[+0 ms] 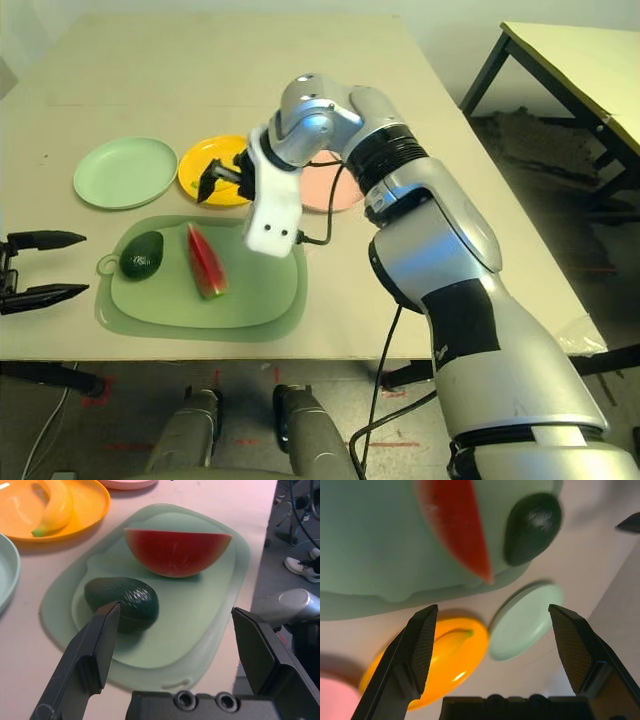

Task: Place the fruits into color-matched plates.

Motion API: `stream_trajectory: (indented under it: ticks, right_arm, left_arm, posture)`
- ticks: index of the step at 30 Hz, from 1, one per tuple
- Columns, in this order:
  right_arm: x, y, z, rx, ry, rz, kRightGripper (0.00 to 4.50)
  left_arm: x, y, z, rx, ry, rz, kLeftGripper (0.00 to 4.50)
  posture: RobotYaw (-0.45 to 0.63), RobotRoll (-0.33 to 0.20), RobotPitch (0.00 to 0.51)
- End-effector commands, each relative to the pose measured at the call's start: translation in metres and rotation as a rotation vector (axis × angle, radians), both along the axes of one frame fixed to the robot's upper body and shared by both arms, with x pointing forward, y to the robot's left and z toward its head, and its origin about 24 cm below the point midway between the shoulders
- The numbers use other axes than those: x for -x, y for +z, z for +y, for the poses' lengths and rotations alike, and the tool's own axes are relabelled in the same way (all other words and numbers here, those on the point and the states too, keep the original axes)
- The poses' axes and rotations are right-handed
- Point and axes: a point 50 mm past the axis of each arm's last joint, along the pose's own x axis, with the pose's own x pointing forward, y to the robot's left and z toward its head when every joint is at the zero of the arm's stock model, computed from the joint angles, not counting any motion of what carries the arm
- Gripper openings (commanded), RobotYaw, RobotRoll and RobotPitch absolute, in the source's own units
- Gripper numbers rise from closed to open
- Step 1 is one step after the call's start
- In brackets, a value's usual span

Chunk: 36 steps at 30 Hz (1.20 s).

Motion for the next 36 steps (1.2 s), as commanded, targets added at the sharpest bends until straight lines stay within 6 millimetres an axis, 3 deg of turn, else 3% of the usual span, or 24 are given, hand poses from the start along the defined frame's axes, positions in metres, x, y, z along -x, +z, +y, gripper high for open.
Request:
stream_trajectory:
  ticks: [1, 8, 15, 27, 36]
  right_arm:
    - [0.009, -0.004, 0.012, 0.022, 0.041, 0.012, 4.45]
    - [0.018, -0.038, 0.015, 0.133, 0.102, 0.047, 4.45]
    - [0.022, -0.057, 0.020, 0.181, 0.102, 0.072, 4.45]
    - [0.016, -0.064, 0.040, 0.182, 0.068, 0.028, 4.45]
    - [0.008, -0.082, 0.033, 0.241, 0.035, 0.020, 4.45]
  left_arm:
    - [0.000, 0.004, -0.001, -0.003, -0.003, -0.027, 4.50]
    - [0.003, 0.005, -0.001, -0.006, 0.003, -0.043, 4.50]
    - [0.009, 0.002, -0.002, -0.011, 0.006, -0.038, 4.50]
    - [0.015, 0.004, -0.012, 0.006, 0.009, -0.057, 4.50]
    - [0.018, 0.005, -0.016, 0.013, 0.019, -0.063, 4.50]
  posture:
    - [0.10, 0.000, 0.176]
    - [0.11, 0.000, 0.178]
    - [0.14, 0.000, 0.183]
    - [0.18, 0.000, 0.184]
    - [0.19, 0.000, 0.187]
